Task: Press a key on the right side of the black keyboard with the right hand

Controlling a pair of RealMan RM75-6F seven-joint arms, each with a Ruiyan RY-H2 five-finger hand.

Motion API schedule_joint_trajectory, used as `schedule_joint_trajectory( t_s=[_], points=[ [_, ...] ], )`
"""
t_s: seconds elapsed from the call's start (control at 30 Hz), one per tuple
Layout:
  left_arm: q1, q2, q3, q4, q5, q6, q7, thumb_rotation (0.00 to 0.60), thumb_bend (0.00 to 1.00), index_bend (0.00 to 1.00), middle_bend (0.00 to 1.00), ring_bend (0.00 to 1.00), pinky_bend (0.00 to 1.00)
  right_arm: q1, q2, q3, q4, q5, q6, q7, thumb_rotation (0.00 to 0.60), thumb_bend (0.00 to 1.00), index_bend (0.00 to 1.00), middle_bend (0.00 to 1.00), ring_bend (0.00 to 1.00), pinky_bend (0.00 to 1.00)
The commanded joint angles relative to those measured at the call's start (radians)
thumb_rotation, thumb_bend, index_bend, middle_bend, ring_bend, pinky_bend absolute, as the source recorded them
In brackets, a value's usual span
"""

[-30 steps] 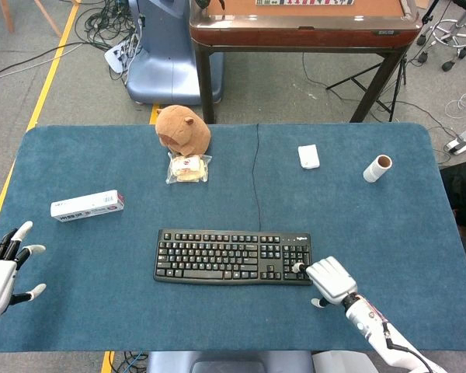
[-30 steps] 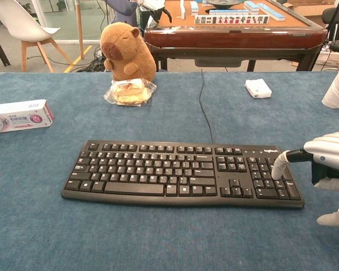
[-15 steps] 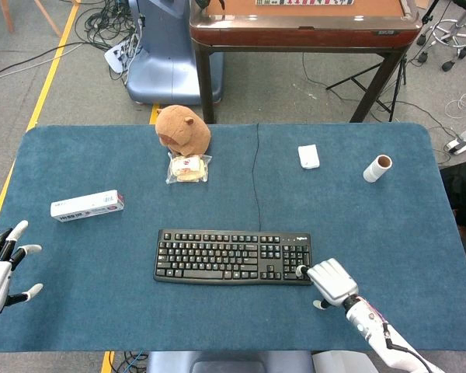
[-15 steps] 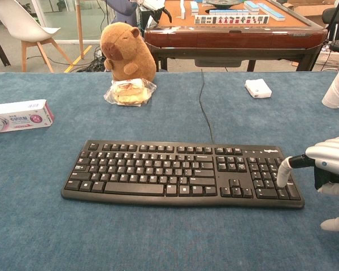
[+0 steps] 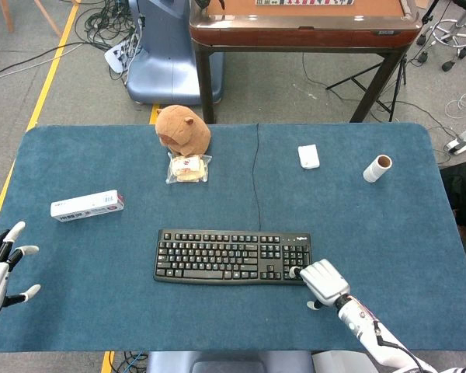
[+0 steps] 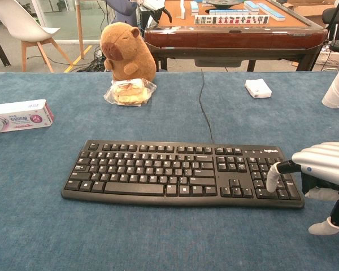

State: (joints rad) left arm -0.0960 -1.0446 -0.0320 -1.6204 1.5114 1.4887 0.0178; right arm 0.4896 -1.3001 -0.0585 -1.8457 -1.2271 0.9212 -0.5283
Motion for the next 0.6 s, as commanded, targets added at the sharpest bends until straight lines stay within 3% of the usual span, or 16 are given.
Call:
schedule_joint_trajectory(
  t_s=[0.03, 0.6],
  points=[
    [0.001, -0.001, 0.0, 0.003, -0.001, 0.001, -0.004, 0.6, 0.03, 0.34, 0.0, 0.0, 0.19, 0.004, -0.005, -0.003, -0.001, 0.005, 0.0, -0.006, 0.6, 0.12, 0.34, 1.0, 1.0, 1.0],
    [0.006, 0.003, 0.001, 0.002, 0.007, 0.008, -0.013, 0.6, 0.03, 0.34, 0.0, 0.0, 0.19, 0.02, -0.021, -0.012, 0.008, 0.042, 0.01, -0.024, 0.6, 0.12, 0.34, 1.0, 1.0, 1.0]
  ],
)
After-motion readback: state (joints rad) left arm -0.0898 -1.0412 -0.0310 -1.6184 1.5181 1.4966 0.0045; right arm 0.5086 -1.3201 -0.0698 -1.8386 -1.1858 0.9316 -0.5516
